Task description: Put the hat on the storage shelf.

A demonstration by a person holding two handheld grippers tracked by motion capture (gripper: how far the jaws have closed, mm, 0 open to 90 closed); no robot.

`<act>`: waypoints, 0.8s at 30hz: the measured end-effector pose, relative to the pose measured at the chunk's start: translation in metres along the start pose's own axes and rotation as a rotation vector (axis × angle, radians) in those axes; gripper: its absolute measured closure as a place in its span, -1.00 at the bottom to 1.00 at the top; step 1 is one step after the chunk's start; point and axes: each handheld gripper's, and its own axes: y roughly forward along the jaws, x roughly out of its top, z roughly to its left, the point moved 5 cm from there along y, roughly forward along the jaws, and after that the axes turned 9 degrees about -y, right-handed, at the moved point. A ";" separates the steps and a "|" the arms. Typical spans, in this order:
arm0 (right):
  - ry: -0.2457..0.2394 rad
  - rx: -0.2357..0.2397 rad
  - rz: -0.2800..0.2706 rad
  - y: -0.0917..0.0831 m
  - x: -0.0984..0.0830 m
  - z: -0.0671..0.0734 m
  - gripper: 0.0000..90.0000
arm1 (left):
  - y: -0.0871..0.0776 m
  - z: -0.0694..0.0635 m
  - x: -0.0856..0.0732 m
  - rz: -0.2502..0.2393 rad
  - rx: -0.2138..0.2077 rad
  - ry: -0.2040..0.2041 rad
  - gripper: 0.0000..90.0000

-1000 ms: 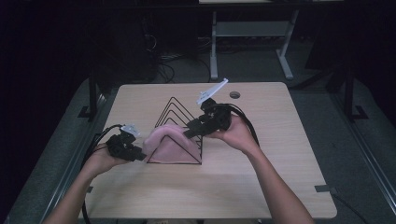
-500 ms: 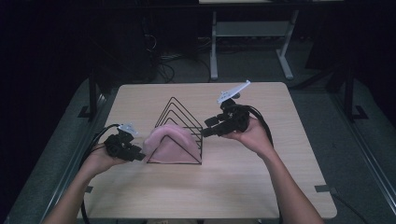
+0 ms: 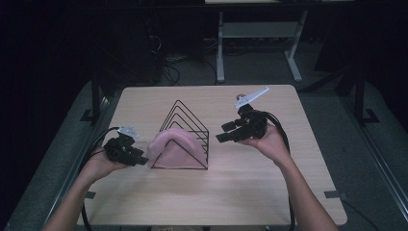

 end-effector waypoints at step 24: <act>0.113 -0.075 -0.006 -0.031 -0.064 -0.018 -0.17 | -0.006 0.000 -0.002 -0.011 -0.005 -0.004 0.08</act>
